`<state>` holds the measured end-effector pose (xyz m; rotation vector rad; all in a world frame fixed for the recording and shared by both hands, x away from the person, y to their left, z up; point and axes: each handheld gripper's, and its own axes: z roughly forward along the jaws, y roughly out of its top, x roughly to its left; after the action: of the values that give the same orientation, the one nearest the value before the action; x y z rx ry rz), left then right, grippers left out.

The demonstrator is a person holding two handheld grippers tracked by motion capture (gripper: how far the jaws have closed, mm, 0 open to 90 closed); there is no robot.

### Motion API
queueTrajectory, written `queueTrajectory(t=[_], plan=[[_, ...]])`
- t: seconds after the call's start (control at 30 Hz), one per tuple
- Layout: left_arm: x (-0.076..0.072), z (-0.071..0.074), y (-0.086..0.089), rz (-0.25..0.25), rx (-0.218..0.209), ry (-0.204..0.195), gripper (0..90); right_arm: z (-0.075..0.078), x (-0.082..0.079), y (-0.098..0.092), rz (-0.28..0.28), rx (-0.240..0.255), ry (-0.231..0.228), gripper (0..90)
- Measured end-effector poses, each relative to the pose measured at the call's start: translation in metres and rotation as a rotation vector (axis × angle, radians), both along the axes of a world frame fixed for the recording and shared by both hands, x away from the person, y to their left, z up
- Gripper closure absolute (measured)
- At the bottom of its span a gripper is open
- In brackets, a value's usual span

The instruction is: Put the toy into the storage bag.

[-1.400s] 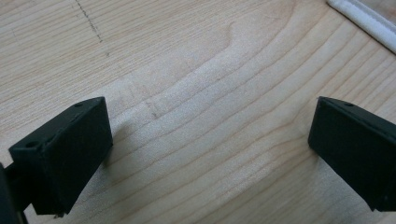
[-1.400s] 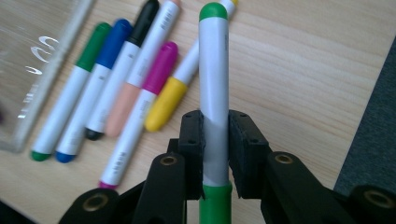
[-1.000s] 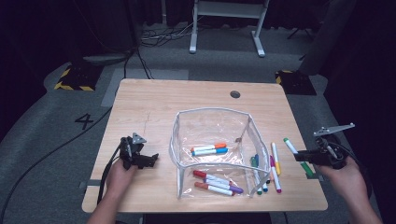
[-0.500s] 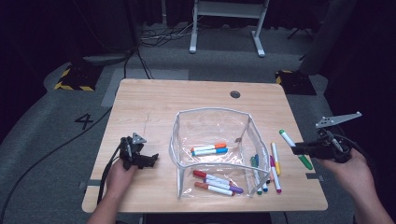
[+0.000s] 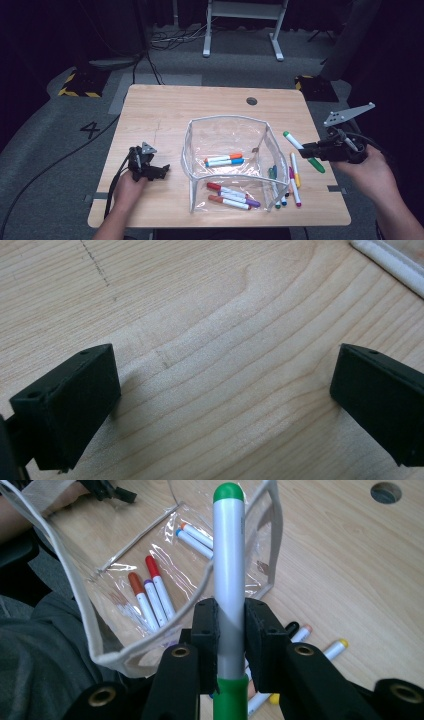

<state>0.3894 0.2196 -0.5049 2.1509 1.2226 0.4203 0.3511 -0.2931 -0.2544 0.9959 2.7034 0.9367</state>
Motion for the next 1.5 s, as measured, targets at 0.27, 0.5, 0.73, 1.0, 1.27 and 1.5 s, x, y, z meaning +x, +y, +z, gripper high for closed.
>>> queueTrajectory(t=[0.27,0.5,0.73,1.0,1.27,1.5], plan=[[0.0,0.0,0.0,0.0,0.0,0.0,0.0,0.005,0.003,0.034,0.098,-0.016,0.002,76.0],[-0.002,0.0,-0.001,0.003,-0.001,-0.001,0.0,0.006,0.013,0.061,0.172,-0.039,0.01,76.1],[-0.002,0.0,-0.001,0.003,-0.001,-0.001,0.0,0.004,0.02,0.092,0.238,-0.063,0.021,76.1],[-0.001,0.0,-0.001,-0.002,-0.001,-0.001,0.0,-0.009,0.028,0.119,0.284,-0.092,0.054,76.0],[-0.001,0.0,-0.001,0.001,-0.003,-0.001,0.0,-0.03,0.034,0.145,0.334,-0.147,0.1,76.1],[-0.001,0.0,-0.001,0.001,-0.003,-0.002,0.0,-0.051,0.035,0.162,0.37,-0.19,0.145,76.1]])
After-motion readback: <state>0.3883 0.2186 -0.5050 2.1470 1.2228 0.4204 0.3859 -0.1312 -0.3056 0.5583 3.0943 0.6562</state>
